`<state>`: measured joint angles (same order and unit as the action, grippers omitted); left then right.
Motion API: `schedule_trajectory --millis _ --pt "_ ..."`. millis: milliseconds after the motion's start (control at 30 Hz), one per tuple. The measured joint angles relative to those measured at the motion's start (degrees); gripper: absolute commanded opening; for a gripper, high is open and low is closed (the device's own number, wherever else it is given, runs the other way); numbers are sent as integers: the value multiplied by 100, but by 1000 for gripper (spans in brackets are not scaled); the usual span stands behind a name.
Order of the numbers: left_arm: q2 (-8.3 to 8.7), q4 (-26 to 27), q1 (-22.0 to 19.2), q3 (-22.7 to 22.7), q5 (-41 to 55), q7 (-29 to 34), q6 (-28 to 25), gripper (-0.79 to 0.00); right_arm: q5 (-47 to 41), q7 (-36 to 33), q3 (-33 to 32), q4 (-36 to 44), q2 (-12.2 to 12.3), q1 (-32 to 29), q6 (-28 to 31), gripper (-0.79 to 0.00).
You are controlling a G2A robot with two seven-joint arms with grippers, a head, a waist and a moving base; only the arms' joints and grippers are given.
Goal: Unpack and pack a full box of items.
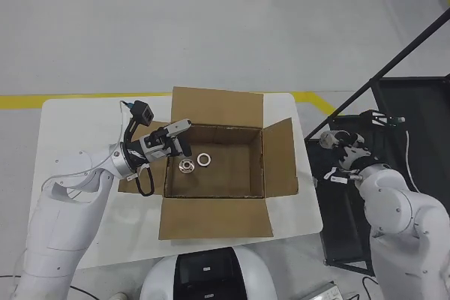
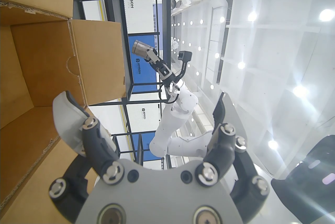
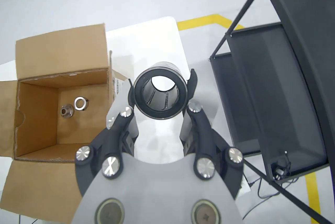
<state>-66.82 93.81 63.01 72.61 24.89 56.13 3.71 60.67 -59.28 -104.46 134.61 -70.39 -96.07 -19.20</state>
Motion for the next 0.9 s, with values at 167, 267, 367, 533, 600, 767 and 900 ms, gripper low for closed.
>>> schedule_trajectory --millis 167,267,367,533,600,767,900 --pt "0 0 0 0 0 0 0 0 1 78 373 -578 -17 -102 33 -785" --pt "0 0 0 0 0 0 0 0 109 186 793 -1082 -22 65 215 -785" --pt "0 0 0 0 0 0 0 0 358 245 1149 -1599 -32 266 172 -785" --pt "0 0 0 0 0 0 0 0 761 412 1591 -2335 -64 502 -33 -785" --pt "0 0 0 0 0 0 0 0 700 519 1689 -2529 -84 556 -122 -785" --pt "0 0 0 0 0 0 0 0 606 768 1861 -3006 -128 704 -292 -785" --pt "0 0 0 0 0 0 0 0 385 942 1912 -3238 -158 794 -377 -785"
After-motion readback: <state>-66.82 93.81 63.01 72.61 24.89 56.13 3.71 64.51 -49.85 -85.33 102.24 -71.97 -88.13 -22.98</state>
